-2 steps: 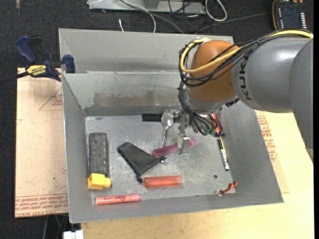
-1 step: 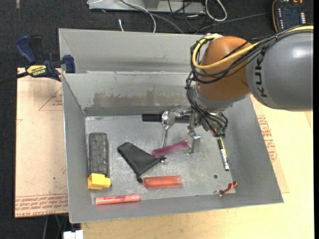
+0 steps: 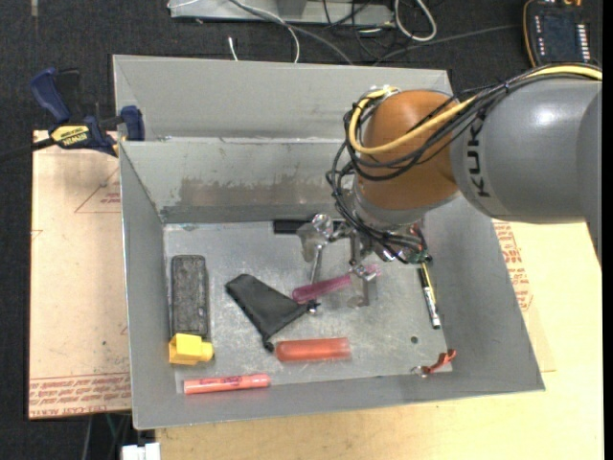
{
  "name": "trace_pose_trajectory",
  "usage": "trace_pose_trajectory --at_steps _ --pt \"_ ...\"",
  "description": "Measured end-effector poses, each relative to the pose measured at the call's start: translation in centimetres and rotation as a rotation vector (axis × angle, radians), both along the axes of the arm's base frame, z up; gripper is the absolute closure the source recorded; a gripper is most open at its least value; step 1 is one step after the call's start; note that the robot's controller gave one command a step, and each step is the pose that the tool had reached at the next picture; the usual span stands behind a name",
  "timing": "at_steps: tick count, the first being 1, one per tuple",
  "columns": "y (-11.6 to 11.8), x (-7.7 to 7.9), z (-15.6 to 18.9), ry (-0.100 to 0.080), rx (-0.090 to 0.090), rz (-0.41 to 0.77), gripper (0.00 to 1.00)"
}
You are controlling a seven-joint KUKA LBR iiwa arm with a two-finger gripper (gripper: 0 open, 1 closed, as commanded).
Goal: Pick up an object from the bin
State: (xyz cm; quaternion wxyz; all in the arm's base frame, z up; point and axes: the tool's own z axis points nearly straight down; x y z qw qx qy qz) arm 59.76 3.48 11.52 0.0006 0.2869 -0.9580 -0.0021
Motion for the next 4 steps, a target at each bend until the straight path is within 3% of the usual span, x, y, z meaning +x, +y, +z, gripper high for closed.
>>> trace_pose_trajectory --at_steps 1,2,3,4 --pt "-0.3 2.2 -4.6 -0.017 0.000 0.164 0.00" --pt "1.1 -1.1 -4.4 -0.005 0.002 0.320 1.00" --pt "1.1 -1.1 -4.3 -0.005 0.002 0.320 1.00" --pt "1.2 -1.4 -1.6 0.004 0.004 0.319 1.00"
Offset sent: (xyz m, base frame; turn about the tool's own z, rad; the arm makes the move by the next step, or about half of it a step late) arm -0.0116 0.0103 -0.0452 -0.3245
